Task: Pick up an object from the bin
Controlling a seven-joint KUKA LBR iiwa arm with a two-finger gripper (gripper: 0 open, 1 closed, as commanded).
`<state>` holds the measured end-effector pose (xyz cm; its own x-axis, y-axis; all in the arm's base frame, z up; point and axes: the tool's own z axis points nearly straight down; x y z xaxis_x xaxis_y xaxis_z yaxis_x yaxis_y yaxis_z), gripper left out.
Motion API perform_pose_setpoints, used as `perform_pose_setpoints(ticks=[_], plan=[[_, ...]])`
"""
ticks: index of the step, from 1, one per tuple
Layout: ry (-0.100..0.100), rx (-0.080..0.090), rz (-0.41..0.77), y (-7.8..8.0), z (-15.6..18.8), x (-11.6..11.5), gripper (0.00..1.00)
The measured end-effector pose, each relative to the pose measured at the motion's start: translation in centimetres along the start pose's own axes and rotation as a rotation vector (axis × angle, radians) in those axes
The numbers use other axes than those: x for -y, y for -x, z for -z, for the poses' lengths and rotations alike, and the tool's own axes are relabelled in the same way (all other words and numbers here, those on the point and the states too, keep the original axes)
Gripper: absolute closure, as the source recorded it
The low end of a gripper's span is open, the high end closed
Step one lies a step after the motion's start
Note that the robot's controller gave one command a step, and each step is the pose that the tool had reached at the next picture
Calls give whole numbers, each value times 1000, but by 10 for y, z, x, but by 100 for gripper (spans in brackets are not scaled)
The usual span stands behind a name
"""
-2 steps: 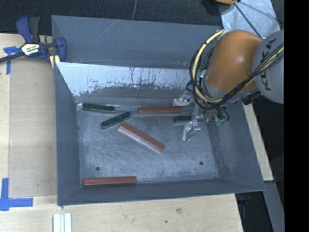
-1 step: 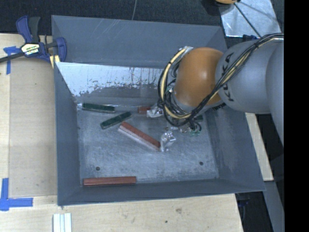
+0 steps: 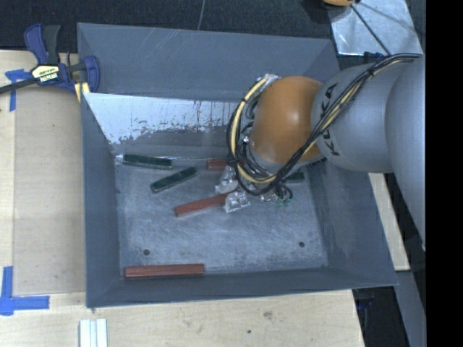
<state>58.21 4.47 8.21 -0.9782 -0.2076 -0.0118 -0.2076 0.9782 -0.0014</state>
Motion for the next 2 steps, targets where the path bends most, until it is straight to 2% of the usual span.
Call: perform_pose_setpoints(ticks=[1, 2], plan=[[0, 0, 0, 0, 0, 0, 100], [-1, 1, -164, 3, 196, 18, 100]])
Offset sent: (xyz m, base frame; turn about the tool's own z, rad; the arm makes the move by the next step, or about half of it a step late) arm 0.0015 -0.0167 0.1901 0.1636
